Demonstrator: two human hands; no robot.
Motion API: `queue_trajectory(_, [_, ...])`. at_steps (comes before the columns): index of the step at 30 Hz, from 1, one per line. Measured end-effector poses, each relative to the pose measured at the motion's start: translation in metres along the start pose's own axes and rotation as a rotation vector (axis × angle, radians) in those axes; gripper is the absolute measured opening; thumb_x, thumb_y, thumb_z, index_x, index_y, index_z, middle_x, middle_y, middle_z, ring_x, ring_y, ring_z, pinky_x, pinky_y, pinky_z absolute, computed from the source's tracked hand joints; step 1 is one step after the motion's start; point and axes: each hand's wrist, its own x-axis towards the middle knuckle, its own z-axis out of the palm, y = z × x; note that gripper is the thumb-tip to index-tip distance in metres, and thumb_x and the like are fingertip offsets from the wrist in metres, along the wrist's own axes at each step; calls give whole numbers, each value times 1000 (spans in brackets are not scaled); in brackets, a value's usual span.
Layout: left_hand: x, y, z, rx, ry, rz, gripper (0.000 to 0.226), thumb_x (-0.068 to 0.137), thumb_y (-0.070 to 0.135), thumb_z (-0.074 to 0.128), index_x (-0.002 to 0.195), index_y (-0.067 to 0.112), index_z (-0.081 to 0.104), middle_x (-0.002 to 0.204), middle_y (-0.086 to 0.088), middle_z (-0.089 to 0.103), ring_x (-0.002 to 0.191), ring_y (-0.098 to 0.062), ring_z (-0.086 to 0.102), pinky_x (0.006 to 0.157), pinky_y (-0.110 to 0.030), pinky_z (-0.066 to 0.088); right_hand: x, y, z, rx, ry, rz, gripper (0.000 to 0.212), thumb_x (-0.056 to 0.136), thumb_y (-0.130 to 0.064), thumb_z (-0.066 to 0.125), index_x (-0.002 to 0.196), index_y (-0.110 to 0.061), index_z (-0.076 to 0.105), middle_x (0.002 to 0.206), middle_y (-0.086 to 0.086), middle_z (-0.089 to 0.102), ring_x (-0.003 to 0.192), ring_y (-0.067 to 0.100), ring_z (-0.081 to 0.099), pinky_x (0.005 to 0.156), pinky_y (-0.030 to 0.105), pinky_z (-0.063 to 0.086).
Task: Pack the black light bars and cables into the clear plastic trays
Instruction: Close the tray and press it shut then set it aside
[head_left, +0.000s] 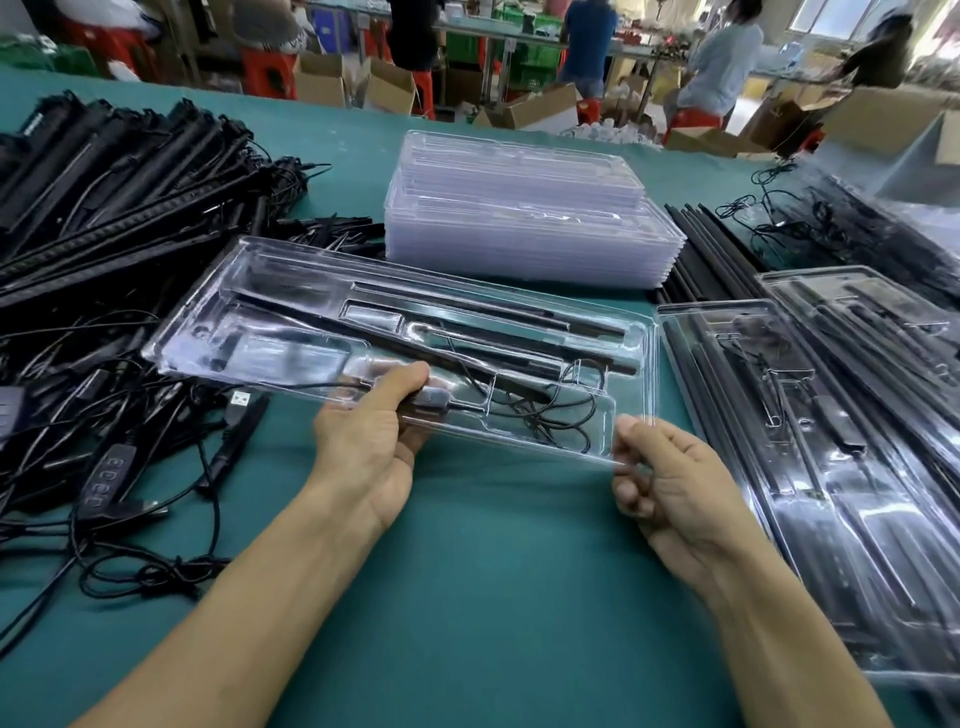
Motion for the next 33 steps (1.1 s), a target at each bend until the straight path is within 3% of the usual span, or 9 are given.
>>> queue_trajectory(3, [-3,-3,3,-27,-23,-23,19,85,-3,68,78,11,57,59,-4,66,49,-15,65,55,-27,59,1,2,3,38,82,-9,25,94,-23,62,70,-15,57,55,-5,52,42,10,49,34,16,33])
queue_trajectory(6, [-4,-4,3,-50,11,-58,19,84,-1,71,95,8,60,71,-8,66,53,-15,66,54,-27,59,3,3,5,57,105,-16,24,95,-24,61,73,-13,57,58,-4,54,45,13,53,37,19,37])
queue_trajectory(11, [-5,-4,1,-38,40,-100,22,82,5,75,100,9,64,73,-4,72,60,-12,70,51,-23,56,4,4,6,24,107,-6,22,94,-22,61,74,-14,56,61,-5,54,47,12,52,37,18,37])
queue_trajectory(14, [-4,-4,0,-18,27,-118,16,82,8,76,90,13,64,66,1,68,58,-10,68,51,-23,55,4,3,5,20,103,1,24,94,-21,61,72,-13,55,60,-4,53,47,12,52,37,18,37])
queue_trajectory(19, [-2,-3,-2,-7,46,-91,26,84,0,71,107,6,62,70,-7,71,58,-14,70,51,-24,56,4,3,3,-17,112,7,26,92,-18,63,70,-15,50,53,-4,48,38,9,44,32,16,29])
queue_trajectory(22, [0,-2,-3,13,26,-77,11,84,-1,71,90,4,64,68,-8,73,57,-15,71,50,-24,55,4,2,3,-15,100,-5,28,92,-14,62,67,-13,50,50,-4,46,35,7,39,30,14,25])
queue_trajectory(27, [0,-2,-2,6,-52,-81,13,83,0,71,78,10,63,66,-6,72,55,-13,70,49,-22,55,5,2,-2,62,99,5,27,92,-10,61,68,-11,50,50,-4,44,35,6,40,30,13,25])
queue_trajectory(31, [-2,0,-1,-31,-168,-139,20,87,-2,64,78,16,60,67,-6,73,60,-16,72,54,-24,58,6,3,-1,120,125,-43,24,94,-17,60,70,-12,58,58,-2,55,50,13,58,39,14,38])
queue_trajectory(33, [-3,0,2,17,-187,-100,20,86,1,66,80,20,62,70,-4,74,61,-15,72,56,-21,56,8,4,0,146,152,-62,25,95,-19,60,70,-15,63,63,-2,58,61,15,58,43,15,42])
